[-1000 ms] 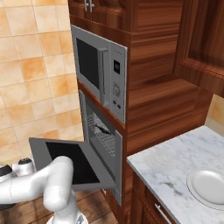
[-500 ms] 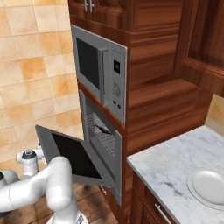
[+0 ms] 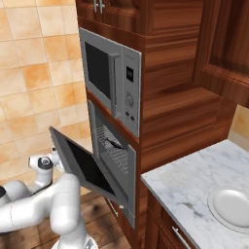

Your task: Place the fish on the top rack of the oven, and slide the tray back inside. Close the oven door.

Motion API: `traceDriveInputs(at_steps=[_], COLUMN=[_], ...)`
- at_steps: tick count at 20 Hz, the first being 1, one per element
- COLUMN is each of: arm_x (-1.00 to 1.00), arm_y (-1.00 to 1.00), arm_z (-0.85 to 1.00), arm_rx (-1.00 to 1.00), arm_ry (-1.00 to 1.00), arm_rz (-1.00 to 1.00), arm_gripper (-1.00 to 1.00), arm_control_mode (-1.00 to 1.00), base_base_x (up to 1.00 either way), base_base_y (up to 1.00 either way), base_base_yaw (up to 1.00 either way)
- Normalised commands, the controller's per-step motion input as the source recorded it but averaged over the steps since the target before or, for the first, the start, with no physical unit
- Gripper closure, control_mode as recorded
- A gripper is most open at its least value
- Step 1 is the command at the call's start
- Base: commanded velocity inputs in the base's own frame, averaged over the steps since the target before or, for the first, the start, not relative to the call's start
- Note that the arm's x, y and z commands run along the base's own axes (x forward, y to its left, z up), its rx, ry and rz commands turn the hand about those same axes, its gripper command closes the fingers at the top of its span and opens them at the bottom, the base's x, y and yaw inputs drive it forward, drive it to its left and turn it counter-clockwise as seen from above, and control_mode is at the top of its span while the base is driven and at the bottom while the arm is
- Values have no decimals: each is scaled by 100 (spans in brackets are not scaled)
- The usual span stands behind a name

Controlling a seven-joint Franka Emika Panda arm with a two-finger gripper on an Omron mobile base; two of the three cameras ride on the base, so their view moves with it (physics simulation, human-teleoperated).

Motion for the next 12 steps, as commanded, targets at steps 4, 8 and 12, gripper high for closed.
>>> traceDriveInputs(at_steps=[4,8,12], arm_x=[73,75,86], arm_y=[-100,-100,-100], arm_z=[3,0,0], arm_rx=[13,9,8], arm_ry=[11,12,13], arm_rz=[0,0,0], arm_gripper=[-100,-100,-100], arm_control_mode=[-100,-100,-100], base_base_x=[0,0,0], base_base_y=[0,0,0], base_base_yaw=[0,0,0])
